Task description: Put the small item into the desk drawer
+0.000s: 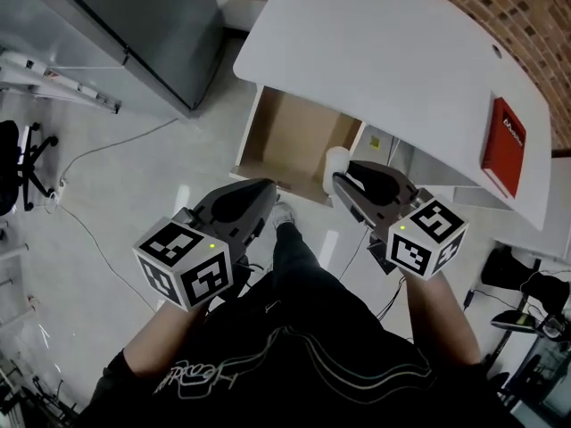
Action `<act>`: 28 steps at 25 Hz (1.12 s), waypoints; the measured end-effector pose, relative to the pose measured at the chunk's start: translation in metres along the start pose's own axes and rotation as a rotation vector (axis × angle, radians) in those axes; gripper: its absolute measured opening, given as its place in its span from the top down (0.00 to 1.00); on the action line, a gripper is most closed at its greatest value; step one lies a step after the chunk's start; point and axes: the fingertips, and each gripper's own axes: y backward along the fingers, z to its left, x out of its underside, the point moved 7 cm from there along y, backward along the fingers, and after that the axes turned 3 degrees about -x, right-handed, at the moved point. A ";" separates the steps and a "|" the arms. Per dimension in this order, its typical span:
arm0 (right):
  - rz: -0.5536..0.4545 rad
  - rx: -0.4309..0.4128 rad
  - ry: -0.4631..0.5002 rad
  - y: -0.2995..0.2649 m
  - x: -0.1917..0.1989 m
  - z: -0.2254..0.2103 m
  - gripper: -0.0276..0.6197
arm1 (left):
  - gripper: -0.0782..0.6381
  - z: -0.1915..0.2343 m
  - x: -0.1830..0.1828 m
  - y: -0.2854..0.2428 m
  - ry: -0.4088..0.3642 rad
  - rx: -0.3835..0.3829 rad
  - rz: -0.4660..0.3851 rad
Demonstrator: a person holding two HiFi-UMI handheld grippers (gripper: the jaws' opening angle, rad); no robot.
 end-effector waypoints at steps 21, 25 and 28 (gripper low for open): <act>0.395 -0.114 0.143 -0.170 0.092 -0.104 0.78 | 0.86 0.095 0.033 -0.060 0.198 -0.160 0.065; 0.473 -0.147 0.178 -0.201 0.117 -0.112 0.78 | 0.86 0.110 0.046 -0.061 0.225 -0.189 0.076; 0.517 -0.166 0.197 -0.220 0.135 -0.122 0.78 | 0.86 0.119 0.055 -0.064 0.242 -0.210 0.074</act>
